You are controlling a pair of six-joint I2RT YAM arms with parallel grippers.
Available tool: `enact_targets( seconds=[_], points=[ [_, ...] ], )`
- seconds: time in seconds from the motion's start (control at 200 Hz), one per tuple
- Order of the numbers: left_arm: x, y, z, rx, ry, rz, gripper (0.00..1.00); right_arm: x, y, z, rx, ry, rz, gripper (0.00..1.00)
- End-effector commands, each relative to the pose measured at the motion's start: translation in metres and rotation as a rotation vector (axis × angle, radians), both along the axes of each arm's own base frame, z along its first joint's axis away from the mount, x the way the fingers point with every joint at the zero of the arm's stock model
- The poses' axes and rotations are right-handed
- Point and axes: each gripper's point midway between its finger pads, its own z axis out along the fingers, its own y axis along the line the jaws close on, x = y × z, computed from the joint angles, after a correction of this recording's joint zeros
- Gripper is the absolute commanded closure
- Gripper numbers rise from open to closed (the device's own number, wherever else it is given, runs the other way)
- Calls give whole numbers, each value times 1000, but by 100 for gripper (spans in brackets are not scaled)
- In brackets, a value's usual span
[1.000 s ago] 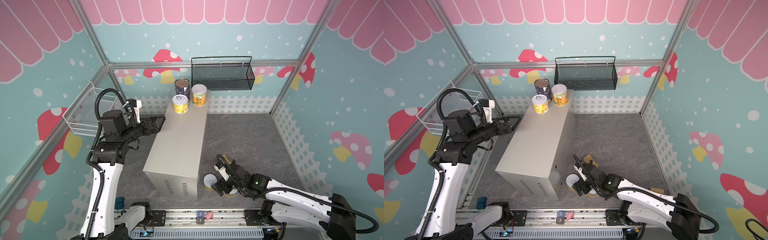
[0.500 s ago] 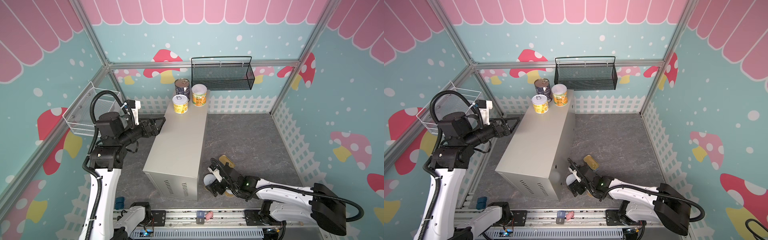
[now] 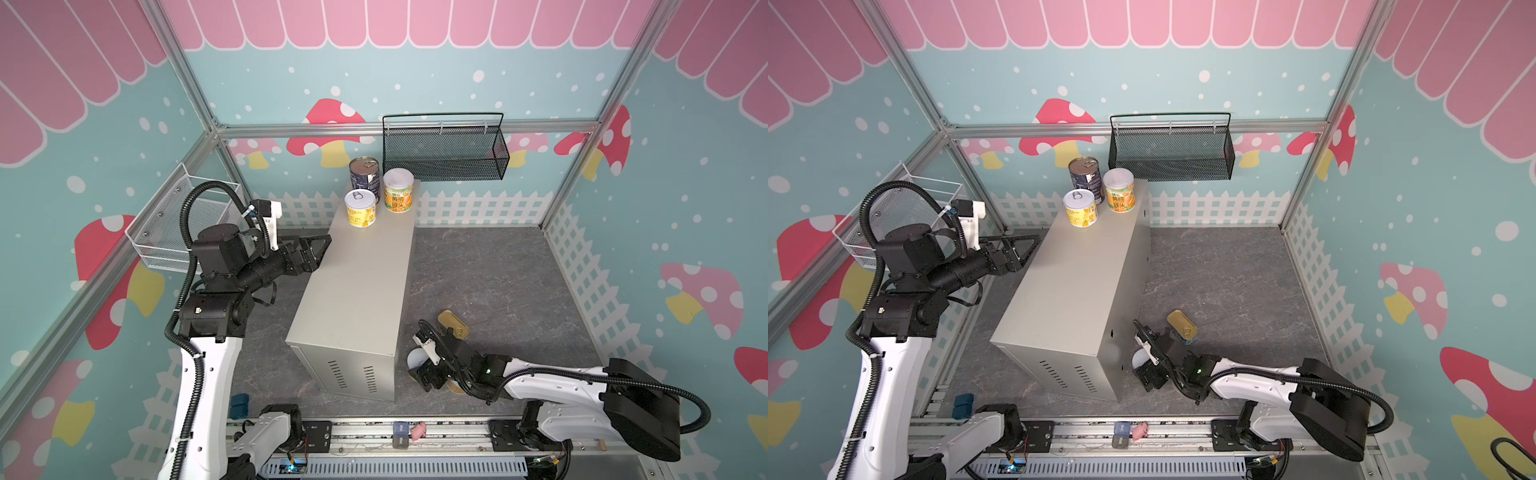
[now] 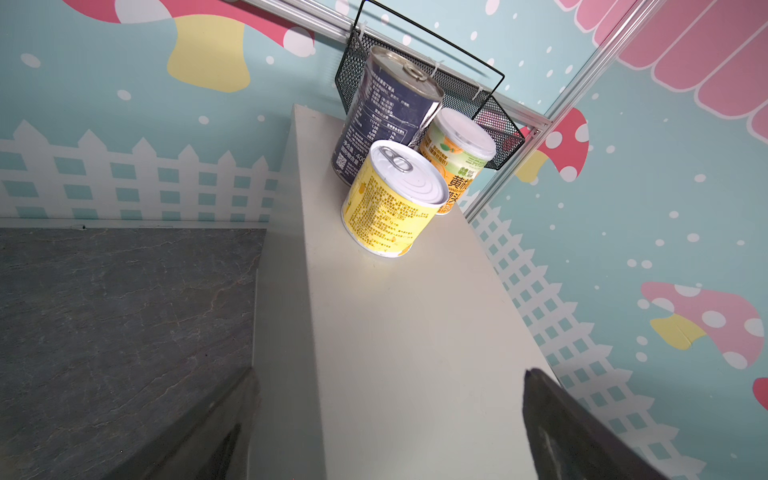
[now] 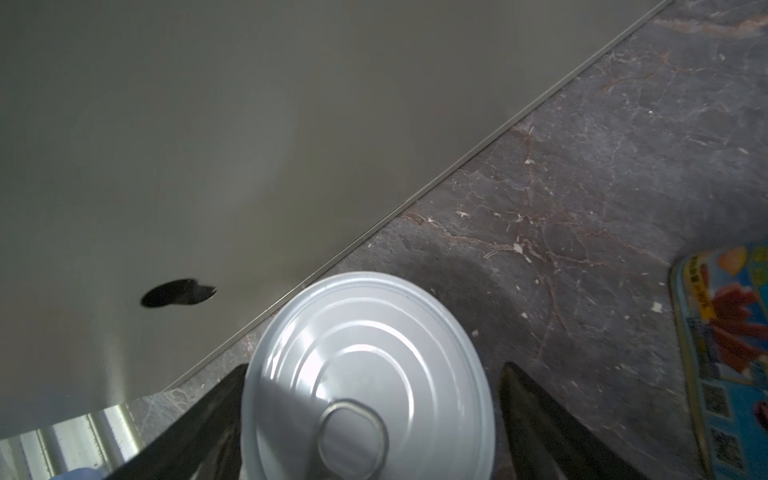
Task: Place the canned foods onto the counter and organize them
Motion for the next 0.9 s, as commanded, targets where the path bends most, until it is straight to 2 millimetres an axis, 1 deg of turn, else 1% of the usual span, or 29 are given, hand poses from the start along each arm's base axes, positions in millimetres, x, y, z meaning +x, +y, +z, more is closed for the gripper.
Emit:
enact_targets(
  seconds=[0.0, 0.125, 0.185, 0.305, 0.445, 0.565, 0.645, 0.74, 0.836, 0.871, 0.896],
  points=[
    [-3, 0, 2, 10, -7, -5, 1, 4, -3, 4, 14, -39, -29, 11],
    [-3, 0, 4, 9, -9, -6, 1, 4, -5, 5, 23, -45, -36, 20],
    [-3, -1, 5, 5, -11, -12, 1, 4, -6, 9, 35, -51, -41, 23],
    [-6, -6, 7, -5, -12, -51, 0, 8, -8, 27, 71, -87, -59, 27],
    [-20, -25, 17, -37, -25, -178, 1, 16, -13, 50, 61, -114, -94, 28],
    [-32, -43, 25, -41, -22, -276, 1, 24, -17, 70, 42, -124, -112, 29],
    [-43, -63, 26, -15, -18, -360, 1, 29, -19, 85, 39, -131, -120, 29],
    [-57, -91, 18, 43, 19, -470, 1, 32, -22, 97, 39, -127, -124, 28],
    [-70, -118, 6, 153, 47, -548, 1, 34, -24, 110, 42, -121, -121, 28],
    [-70, -125, 2, 192, 55, -559, 1, 34, -25, 113, 39, -117, -123, 28],
    [-76, -135, 0, 218, 54, -591, 1, 34, -27, 115, 36, -111, -123, 28]
  ],
)
